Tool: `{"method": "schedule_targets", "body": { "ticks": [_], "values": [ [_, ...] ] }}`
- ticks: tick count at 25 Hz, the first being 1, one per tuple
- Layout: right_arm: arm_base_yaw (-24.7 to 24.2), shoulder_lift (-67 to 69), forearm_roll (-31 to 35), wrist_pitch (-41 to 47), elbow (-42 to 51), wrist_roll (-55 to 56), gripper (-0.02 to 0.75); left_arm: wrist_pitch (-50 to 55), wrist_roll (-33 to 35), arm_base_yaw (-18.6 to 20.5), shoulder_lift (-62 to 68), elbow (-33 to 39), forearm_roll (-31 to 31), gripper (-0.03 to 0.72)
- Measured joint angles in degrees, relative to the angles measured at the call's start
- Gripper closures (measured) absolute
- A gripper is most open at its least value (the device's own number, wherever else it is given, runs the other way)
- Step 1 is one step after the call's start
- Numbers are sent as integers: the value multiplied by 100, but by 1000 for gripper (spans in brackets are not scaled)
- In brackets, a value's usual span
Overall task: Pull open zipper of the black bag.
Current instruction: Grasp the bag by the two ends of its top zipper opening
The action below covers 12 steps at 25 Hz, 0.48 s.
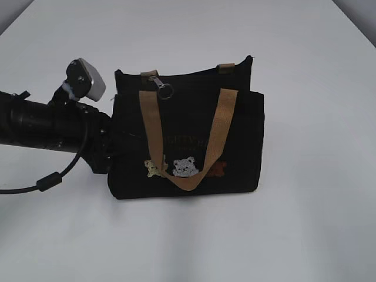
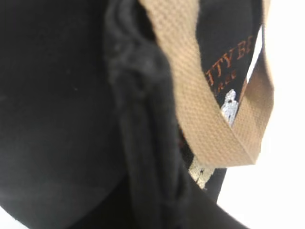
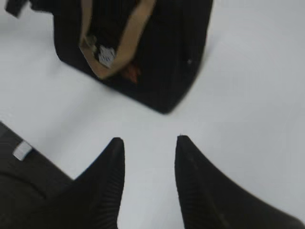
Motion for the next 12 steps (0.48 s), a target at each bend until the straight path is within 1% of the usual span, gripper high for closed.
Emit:
{"method": "schedule_targets", "body": {
  "ticks": [2, 3, 4, 5, 6, 8, 12],
  "values": [
    [0, 1047, 925, -699, -60, -1003, 451, 0, 0, 0, 0, 0, 0, 636],
    [0, 1610, 1416, -907, -142, -1514, 451, 0, 0, 0, 1, 0, 0, 636],
    [0, 2108, 1899, -1003, -252, -2177, 451, 0, 0, 0, 1, 0, 0, 636],
    [11, 2887, 2273, -1062, -436, -2838, 451, 0, 0, 0, 1, 0, 0, 636],
    [55, 3338, 2642, -1103, -653, -3354, 451, 0, 0, 0, 1, 0, 0, 636],
    [240, 4224, 3052, -1206, -1130, -4265, 451, 6, 0, 0, 1, 0, -1, 636],
    [843, 5819, 3187, -1455, -2222, -4833, 451, 6, 0, 0, 1, 0, -6, 637]
  ]
}}
